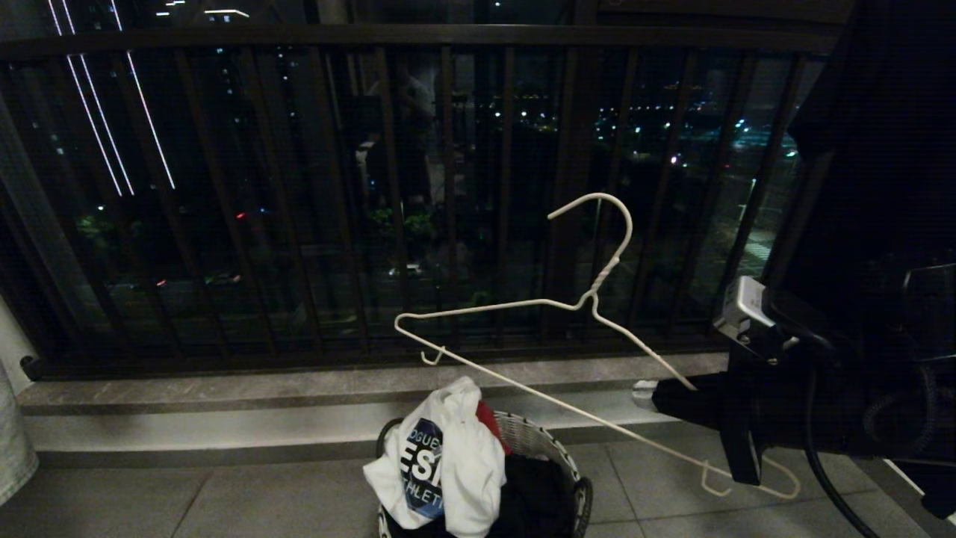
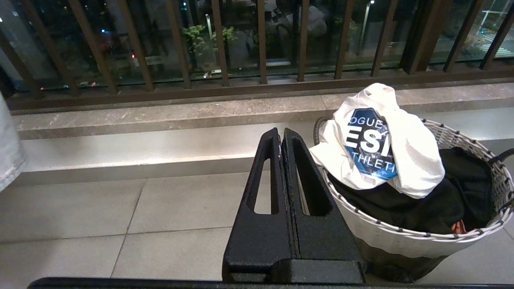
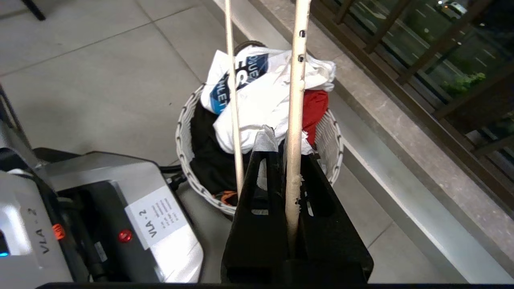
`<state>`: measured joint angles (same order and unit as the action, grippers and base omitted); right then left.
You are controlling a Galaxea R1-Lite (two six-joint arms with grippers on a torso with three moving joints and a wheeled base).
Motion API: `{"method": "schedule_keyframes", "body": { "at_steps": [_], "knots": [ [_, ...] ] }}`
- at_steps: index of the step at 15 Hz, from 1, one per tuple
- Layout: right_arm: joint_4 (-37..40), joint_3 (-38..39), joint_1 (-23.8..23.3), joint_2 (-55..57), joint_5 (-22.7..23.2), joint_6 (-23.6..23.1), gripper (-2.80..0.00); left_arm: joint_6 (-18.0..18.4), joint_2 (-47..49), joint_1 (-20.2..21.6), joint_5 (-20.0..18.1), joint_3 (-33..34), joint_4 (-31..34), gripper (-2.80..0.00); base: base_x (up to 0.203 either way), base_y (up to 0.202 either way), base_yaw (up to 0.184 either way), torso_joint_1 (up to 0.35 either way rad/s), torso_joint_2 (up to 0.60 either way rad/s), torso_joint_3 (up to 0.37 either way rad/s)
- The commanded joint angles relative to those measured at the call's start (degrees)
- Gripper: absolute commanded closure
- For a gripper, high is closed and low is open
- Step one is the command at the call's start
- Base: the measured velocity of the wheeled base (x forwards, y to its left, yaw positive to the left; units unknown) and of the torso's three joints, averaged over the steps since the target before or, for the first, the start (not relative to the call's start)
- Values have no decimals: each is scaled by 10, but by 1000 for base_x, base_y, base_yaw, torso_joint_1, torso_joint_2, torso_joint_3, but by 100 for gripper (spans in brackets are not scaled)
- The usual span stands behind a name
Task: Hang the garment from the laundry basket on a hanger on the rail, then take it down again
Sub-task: Pick up clothes from the basket
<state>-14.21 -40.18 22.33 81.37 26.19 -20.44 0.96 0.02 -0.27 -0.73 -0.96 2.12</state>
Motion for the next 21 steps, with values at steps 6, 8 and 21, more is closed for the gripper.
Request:
{"method": "schedule_keyframes", "body": {
  "at_steps": [6,8,21],
  "knots": [
    [-2,-1,-10,0,2,-3,0,2,1,0,0,0,0,0,0,0,0,0,0,0],
    [-1,-1,-10,0,2,-3,0,2,1,0,0,0,0,0,0,0,0,0,0,0],
    [-13,3,-14,-18,2,-3,0,0,1,0,0,0,0,0,0,0,0,2,1,-170]
  ]
}}
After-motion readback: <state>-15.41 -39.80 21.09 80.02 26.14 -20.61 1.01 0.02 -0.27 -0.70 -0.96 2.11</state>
